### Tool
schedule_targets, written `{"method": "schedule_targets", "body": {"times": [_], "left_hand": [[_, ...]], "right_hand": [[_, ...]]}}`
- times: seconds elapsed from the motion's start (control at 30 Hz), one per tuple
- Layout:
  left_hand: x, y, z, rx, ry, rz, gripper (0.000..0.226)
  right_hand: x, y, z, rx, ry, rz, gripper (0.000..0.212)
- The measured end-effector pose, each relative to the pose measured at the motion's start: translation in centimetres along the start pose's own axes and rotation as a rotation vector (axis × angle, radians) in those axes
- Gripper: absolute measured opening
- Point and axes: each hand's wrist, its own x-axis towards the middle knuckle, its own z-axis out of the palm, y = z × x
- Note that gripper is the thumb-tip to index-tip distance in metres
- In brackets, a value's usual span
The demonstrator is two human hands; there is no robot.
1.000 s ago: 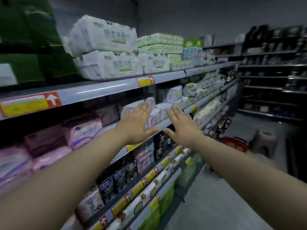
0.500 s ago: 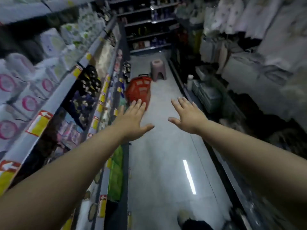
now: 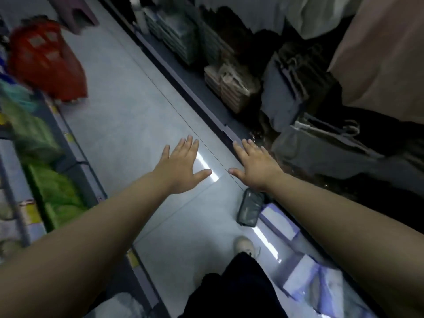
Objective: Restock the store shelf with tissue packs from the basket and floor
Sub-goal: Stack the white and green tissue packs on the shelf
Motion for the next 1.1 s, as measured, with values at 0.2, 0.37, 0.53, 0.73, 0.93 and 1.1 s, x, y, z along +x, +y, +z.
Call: {"method": "schedule_targets", "body": {"times": [0.2, 0.37, 0.53, 0.73, 0.93, 1.1], "left_hand": [[9.8, 4.6, 11.4, -0.005, -0.159, 0.072, 0.087], [16.5, 6.5, 23.0, -0.117, -0.254, -0.008, 0.087], [21.2, 7.8, 34.9, -0.291, -0.337, -0.128, 0.088], [24.8, 9.9, 48.2, -0.816, -0.444, -0.588, 0.091], [25.3, 11.3, 58.4, -1.165, -0.641, -0.882, 0.077], [26.8, 12.1, 62.8, -1.716, -0.54, -1.162, 0.073]], "right_hand": [[2.2, 8.0, 11.5, 0.053, -0.141, 0.119, 0.081], [5.4, 13.3, 22.5, 0.087, -0.241, 0.183, 0.081], [8.2, 17.2, 34.0, 0.126, -0.346, 0.222, 0.081], [13.9, 20.9, 45.1, 0.246, -0.301, 0.305, 0.086], [20.6, 22.4, 51.6, 0.3, -0.146, 0.33, 0.077], [22.2, 22.3, 54.1, 0.095, -0.123, 0.417, 0.08]]}}
